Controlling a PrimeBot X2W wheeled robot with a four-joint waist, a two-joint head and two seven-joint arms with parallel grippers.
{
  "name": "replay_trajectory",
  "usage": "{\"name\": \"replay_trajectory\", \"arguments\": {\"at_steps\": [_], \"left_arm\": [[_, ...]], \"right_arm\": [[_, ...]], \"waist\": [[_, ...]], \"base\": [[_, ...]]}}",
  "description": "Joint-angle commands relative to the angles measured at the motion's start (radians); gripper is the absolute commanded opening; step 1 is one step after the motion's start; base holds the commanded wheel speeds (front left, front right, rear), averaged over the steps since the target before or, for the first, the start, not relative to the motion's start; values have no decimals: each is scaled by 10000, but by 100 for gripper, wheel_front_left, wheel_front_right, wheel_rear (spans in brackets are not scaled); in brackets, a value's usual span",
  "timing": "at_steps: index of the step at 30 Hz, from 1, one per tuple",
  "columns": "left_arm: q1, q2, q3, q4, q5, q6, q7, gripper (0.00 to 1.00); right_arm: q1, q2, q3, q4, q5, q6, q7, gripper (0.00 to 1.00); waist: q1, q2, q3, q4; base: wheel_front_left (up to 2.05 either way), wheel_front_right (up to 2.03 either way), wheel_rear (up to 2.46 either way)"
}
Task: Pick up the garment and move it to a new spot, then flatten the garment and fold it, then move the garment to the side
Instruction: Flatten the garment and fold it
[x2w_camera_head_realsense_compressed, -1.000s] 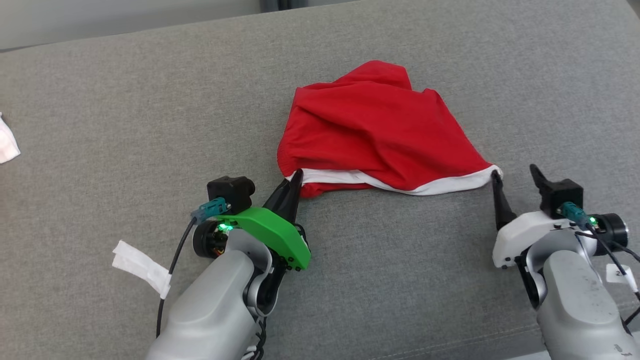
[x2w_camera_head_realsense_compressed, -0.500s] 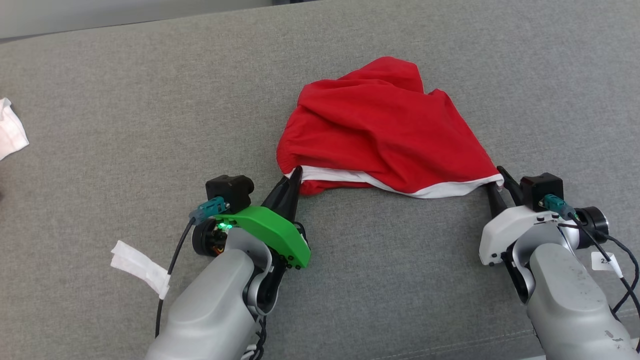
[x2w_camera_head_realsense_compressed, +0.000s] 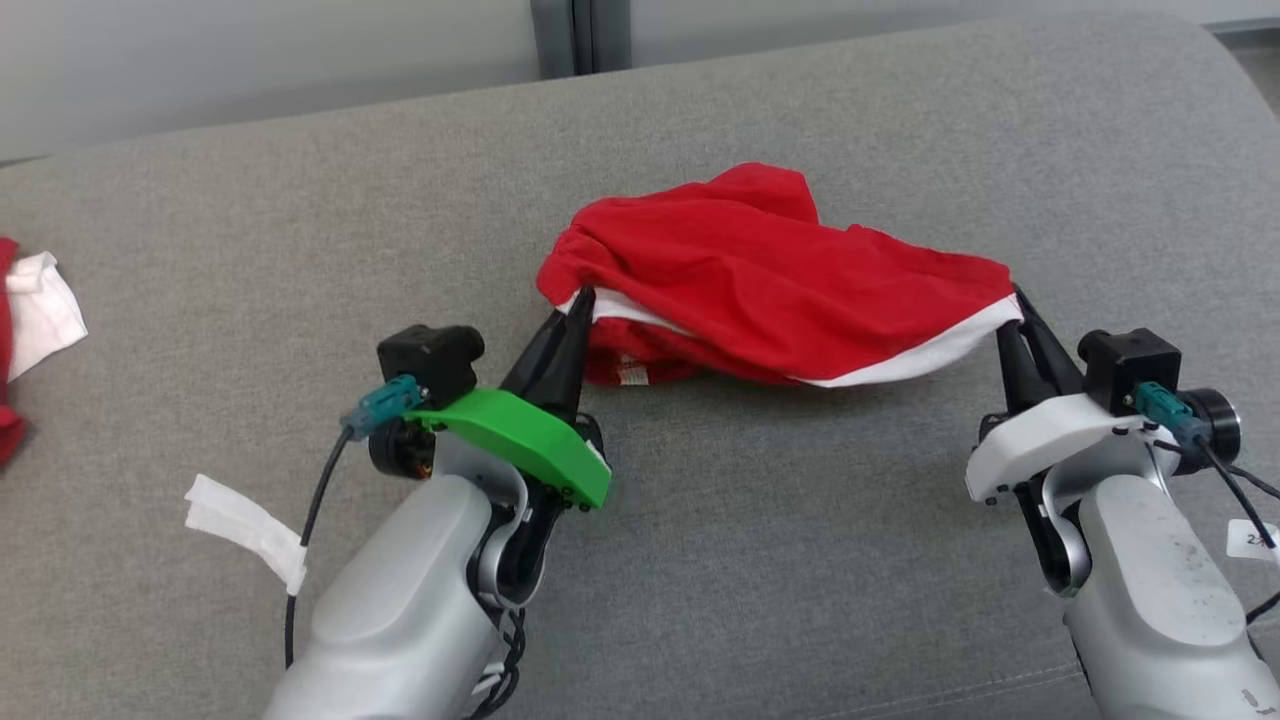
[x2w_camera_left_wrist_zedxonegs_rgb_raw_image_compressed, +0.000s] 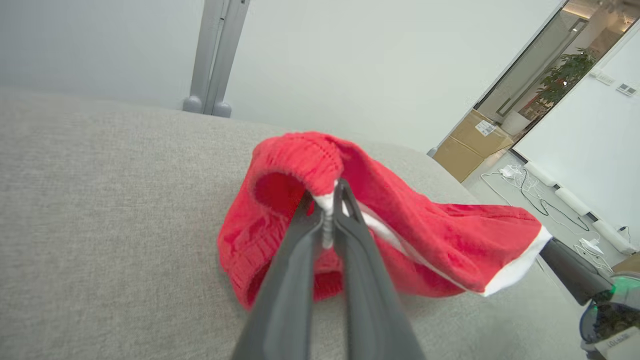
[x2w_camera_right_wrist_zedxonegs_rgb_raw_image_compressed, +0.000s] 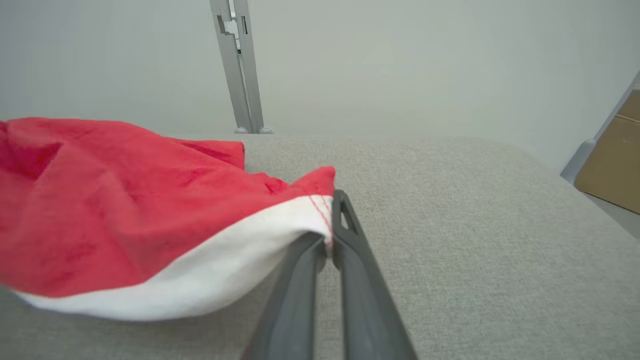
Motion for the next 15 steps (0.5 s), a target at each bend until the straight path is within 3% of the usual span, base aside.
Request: {"name": "replay_trajectory", "arguments": {"at_steps": [1, 8, 15], "left_arm": [[91, 142, 137, -373, 59, -33, -84, 0], [59, 981, 652, -3093, 429, 240, 7, 0], [-595, 2210, 1141, -6791, 645, 935, 1106, 0]], "right_arm": [[261, -138, 24, -468, 67, -10, -32, 0], [1025, -593, 101, -3530, 67, -10, 244, 0], [1661, -666, -159, -7873, 140, -10, 1561, 0]], "waist": [[0, 0, -685, -67], [0, 0, -1828, -67], [0, 0, -2374, -112]], "base": [[0, 0, 0], [0, 0, 0], [0, 0, 0]]}}
